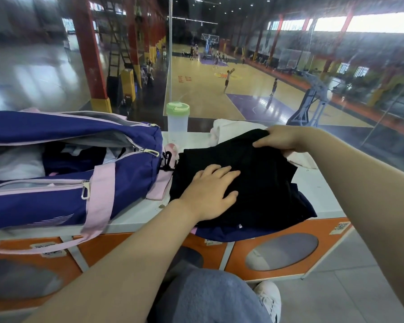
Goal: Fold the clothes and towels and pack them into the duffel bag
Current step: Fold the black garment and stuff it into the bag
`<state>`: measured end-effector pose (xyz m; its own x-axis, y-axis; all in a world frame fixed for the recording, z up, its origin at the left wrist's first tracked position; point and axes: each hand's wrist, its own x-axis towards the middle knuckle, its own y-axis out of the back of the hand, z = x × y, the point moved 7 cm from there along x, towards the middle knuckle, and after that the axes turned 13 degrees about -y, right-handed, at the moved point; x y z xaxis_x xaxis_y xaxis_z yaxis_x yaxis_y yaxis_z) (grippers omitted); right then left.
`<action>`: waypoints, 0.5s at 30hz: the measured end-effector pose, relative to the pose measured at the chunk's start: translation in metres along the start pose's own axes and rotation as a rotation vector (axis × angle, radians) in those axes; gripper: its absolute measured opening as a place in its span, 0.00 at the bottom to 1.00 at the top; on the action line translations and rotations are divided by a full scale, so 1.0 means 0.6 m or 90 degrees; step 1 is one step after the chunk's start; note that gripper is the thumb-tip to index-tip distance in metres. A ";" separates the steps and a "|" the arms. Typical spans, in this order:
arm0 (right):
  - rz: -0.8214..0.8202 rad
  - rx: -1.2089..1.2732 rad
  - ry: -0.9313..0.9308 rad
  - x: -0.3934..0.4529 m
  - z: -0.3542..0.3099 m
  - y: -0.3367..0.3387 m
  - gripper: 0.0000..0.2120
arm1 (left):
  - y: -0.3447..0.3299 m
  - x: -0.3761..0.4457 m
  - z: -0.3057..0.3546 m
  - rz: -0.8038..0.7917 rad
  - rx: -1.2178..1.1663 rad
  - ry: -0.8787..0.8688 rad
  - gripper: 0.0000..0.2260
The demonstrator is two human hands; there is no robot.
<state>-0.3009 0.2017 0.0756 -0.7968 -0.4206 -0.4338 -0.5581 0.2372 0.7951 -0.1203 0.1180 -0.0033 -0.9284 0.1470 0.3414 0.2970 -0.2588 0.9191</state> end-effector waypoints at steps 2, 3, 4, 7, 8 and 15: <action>0.003 0.015 -0.001 -0.008 -0.029 0.002 0.13 | 0.013 0.004 0.016 0.082 0.013 -0.051 0.25; -0.013 0.045 -0.004 -0.016 -0.045 -0.001 0.10 | 0.016 0.003 0.021 0.115 -0.010 -0.062 0.25; -0.034 0.083 -0.008 -0.024 -0.060 -0.005 0.08 | 0.016 0.004 0.021 0.140 -0.062 -0.058 0.25; -0.112 0.206 -0.012 -0.046 -0.105 -0.029 0.05 | 0.017 0.002 -0.003 0.164 -0.300 0.043 0.21; -0.143 0.245 -0.009 -0.051 -0.122 -0.042 0.05 | 0.016 0.001 -0.014 0.159 -0.393 0.090 0.19; -0.266 0.512 -0.020 -0.068 -0.208 -0.146 0.05 | 0.007 -0.044 -0.096 0.302 -1.155 0.410 0.33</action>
<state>-0.1907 0.0889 0.0762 -0.4926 -0.5882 -0.6414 -0.7868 0.6160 0.0394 -0.1073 0.0582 -0.0201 -0.9101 -0.4128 -0.0359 0.3520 -0.7246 -0.5925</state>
